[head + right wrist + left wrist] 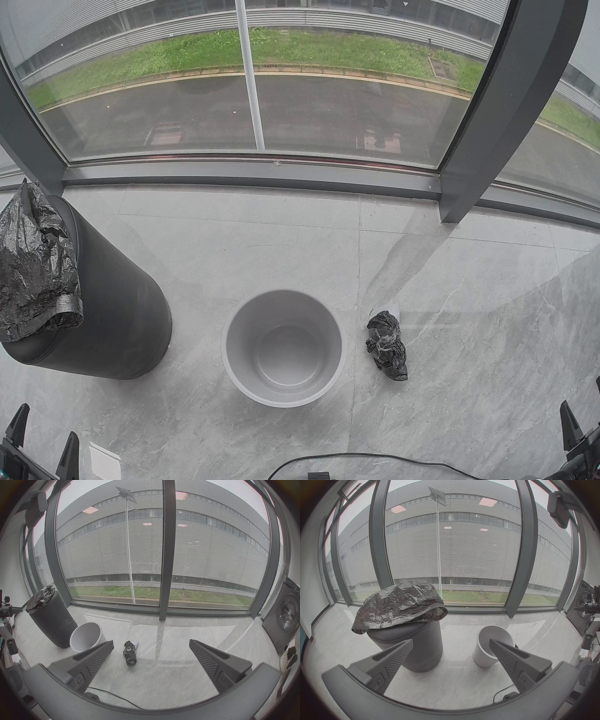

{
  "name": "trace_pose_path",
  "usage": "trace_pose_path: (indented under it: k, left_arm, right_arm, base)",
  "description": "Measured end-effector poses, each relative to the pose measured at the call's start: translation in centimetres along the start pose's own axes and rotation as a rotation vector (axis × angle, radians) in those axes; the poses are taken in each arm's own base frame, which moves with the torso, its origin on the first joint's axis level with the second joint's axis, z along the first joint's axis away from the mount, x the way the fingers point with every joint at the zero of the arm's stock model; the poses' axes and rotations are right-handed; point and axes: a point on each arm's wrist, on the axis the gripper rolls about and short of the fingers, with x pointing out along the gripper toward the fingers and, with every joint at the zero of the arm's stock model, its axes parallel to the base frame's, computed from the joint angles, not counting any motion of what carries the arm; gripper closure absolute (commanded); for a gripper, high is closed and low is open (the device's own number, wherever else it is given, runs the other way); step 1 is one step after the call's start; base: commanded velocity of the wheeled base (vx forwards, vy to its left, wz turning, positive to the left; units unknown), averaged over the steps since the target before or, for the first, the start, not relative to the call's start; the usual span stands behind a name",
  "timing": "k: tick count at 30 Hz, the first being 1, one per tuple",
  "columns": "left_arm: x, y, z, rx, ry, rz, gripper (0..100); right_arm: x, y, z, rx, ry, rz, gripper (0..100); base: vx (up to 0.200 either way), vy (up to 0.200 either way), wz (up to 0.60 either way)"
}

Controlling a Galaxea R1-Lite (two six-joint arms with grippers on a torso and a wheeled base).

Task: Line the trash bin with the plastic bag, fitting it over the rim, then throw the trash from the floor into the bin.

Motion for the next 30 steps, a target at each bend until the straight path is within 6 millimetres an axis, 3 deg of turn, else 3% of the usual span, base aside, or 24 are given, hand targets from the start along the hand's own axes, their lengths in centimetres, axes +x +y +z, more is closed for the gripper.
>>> trace_pose_path:
  k: [9,12,17,21,26,30]
  left_arm:
    - [0.0,0.0,0.0,0.004,-0.004,0.008,0]
    - [0.0,0.0,0.0,0.004,-0.004,0.013,0]
    - [-0.1,0.1,0.8,-0.021,-0.026,0.013,0]
    - [-0.6,0.1,3.7,-0.022,-0.083,0.008,0]
    - [-0.5,0.2,7.1,0.048,-0.097,0.001,0]
    - [0.7,0.3,8.9,0.138,-0.053,-0.005,0]
  right_arm:
    - [0.0,0.0,0.0,-0.001,0.0,0.005,0]
    - [-0.2,0.0,0.8,0.026,-0.024,0.02,0]
    - [-1.0,0.0,5.3,0.083,-0.109,0.066,0]
    - [-0.5,0.0,9.2,0.104,-0.142,0.118,0]
    - [2.5,0.2,12.8,0.146,-0.15,0.202,0]
    - [6.0,0.8,15.1,0.18,-0.184,0.273,0]
  base:
    - [0.0,0.0,0.0]
    - [0.0,0.0,0.0]
    - [0.0,0.0,0.0]
    - [0.0,0.0,0.0]
    - [0.0,0.0,0.0]
    - [0.0,0.0,0.0]
